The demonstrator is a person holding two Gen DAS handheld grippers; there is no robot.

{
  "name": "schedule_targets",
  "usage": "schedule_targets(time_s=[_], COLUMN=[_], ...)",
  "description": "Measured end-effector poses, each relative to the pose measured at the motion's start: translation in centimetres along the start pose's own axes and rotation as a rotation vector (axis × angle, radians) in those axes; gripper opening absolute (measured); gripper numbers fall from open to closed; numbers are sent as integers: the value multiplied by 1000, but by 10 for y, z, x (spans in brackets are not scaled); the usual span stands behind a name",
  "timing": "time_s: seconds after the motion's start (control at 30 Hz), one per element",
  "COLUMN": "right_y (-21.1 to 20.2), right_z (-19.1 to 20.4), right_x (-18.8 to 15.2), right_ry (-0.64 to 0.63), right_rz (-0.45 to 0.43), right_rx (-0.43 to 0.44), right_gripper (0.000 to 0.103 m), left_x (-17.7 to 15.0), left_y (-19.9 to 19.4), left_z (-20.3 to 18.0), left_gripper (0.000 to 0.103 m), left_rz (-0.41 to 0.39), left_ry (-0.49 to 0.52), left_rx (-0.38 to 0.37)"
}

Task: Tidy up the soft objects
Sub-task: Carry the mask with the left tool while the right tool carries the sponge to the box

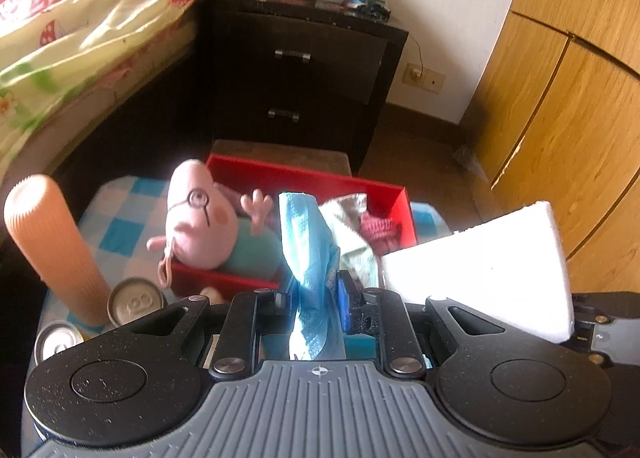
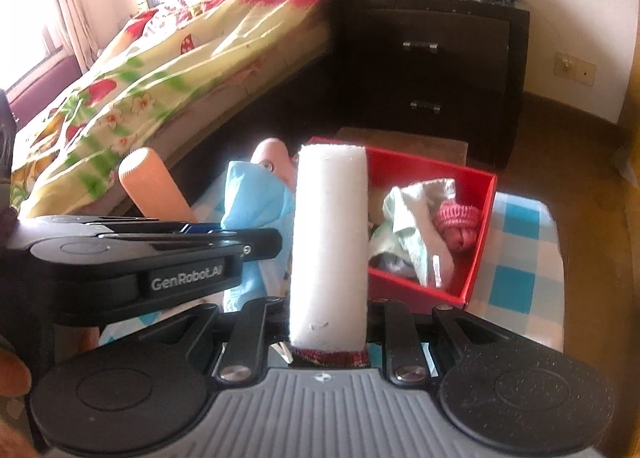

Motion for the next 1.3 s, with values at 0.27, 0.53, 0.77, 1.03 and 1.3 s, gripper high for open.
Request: schedule_targets(time_s=[0.27,0.53,0.77,1.03,1.3], right_y=[-4,5,23,53,89], right_z=[-5,-21,-46,-71,-92], right_x=[21,40,56,70,76], right_ry=[27,61,95,129,146], right_rz=[-44,-59,-56,-33,-7], right_rx=[-1,-21,-44,-67,-120], right_gripper=[0,0,0,0,0], left_x=[22,46,68,80,83], left_y=[7,24,51,87,120], left_z=[-4,-15,-24,-22,-7], left_gripper=[20,21,22,22,26], left_rz=[-30,-51,-52,-24,19], left_ry=[5,24,34,21,-1], left_rx=[12,15,20,31,61])
Point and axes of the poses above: each gripper's, at about its wrist camera, not at the fingertips, and y roughly the way its jaws point, z to its left, x to its top, the point moved 7 cm from there along y, roughly the way its jaws point, and after that the axes turned 11 degrees about z, right-handed, at the moved point
